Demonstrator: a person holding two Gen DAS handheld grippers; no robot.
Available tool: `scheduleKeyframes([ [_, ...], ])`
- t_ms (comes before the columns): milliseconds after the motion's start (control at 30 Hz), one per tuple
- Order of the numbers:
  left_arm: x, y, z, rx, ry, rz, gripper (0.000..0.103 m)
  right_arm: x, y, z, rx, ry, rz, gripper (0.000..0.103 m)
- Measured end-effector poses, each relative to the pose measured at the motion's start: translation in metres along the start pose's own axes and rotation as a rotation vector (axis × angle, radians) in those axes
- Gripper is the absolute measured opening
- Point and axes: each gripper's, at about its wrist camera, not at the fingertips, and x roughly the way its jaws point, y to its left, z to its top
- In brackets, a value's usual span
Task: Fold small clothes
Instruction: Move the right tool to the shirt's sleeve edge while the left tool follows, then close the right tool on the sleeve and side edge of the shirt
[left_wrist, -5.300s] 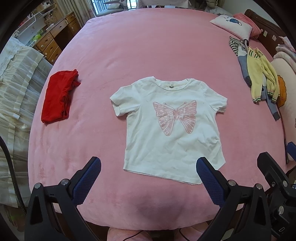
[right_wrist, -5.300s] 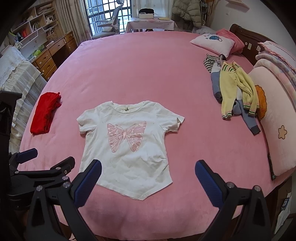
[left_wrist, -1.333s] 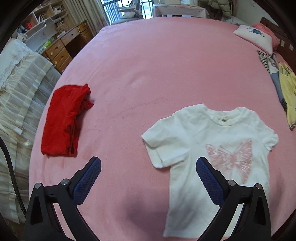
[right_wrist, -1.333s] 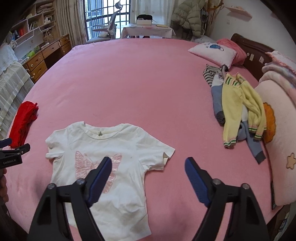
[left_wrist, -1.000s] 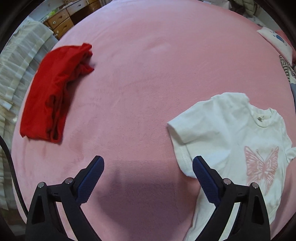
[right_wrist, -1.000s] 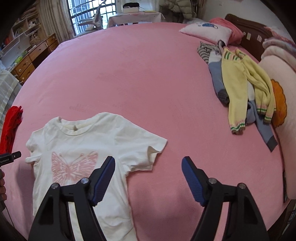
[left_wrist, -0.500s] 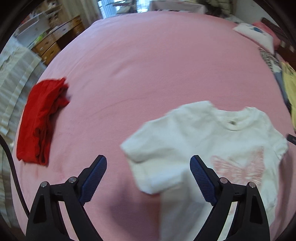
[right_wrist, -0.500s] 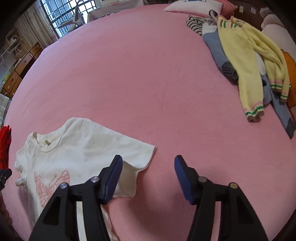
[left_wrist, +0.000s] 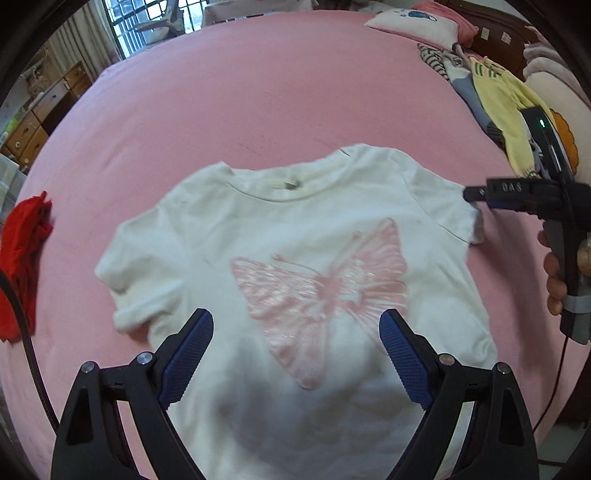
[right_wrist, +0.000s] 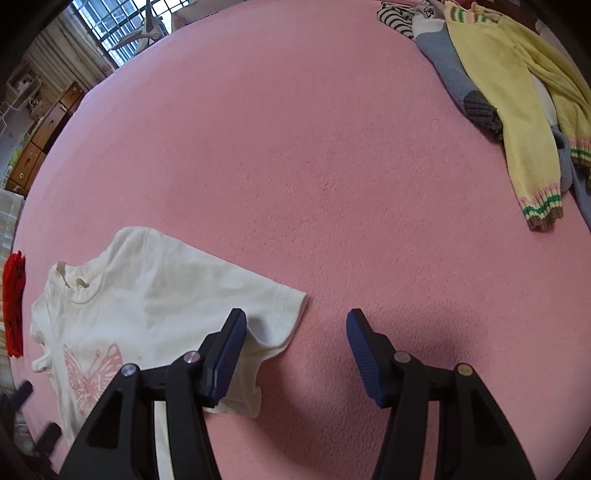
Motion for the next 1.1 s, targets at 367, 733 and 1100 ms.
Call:
scheduleKeyframes([
  [367, 0.005, -0.098, -0.030, 0.161, 0.032, -0.123, 0.090, 0.007, 0.005, -0.003, -0.049, 0.020, 0.014, 0.038],
  [733, 0.010, -0.134, -0.073, 0.235, 0.118, -0.168, 0.090, 0.023, 0.015, -0.011, -0.124, 0.048, 0.053, 0.034],
  [1100, 0.000, -0.131, -0.088, 0.205, 0.117, -0.138, 0.090, -0.013, 0.054, -0.030, -0.224, 0.004, 0.090, 0.006],
])
